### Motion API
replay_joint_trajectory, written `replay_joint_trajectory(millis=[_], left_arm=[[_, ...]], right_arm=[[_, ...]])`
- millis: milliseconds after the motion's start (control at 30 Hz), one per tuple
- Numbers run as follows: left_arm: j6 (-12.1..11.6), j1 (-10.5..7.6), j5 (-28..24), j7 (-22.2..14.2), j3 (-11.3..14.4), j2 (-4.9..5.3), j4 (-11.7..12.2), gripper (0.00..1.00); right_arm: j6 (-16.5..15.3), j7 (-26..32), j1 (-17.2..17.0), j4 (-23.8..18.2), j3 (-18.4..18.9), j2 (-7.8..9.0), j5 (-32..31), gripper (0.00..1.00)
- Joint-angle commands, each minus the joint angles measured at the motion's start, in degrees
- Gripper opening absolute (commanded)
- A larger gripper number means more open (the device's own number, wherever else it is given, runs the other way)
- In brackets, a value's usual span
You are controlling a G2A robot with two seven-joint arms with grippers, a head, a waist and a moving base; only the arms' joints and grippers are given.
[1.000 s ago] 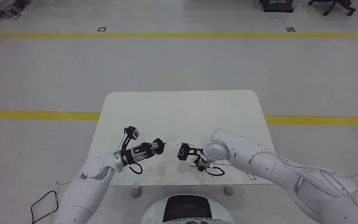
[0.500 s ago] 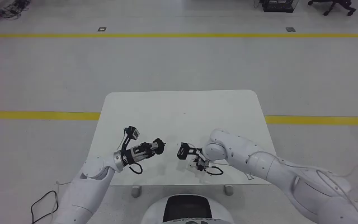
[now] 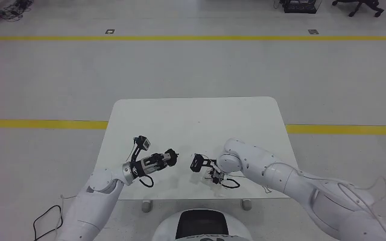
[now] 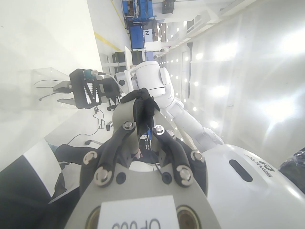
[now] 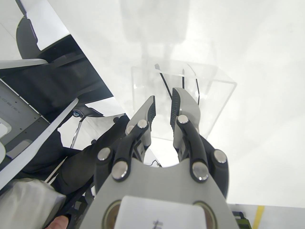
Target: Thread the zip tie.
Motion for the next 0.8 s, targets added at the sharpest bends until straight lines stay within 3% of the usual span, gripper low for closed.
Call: replay_joint_trajectory(millis=[0,767], left_arm=[[0.00,0.00,0.00,0.00,0.00,0.00,0.00,0.00],[0.00,0.00,0.00,0.00,0.00,0.00,0.00,0.00]], right_arm=[[0.00,0.03,0.02,0.31,0.00,-0.27,-0.13,0.15],[0.00,-2.73,-1.69,2.79,0.00,-2.80,-7.26,0.20]])
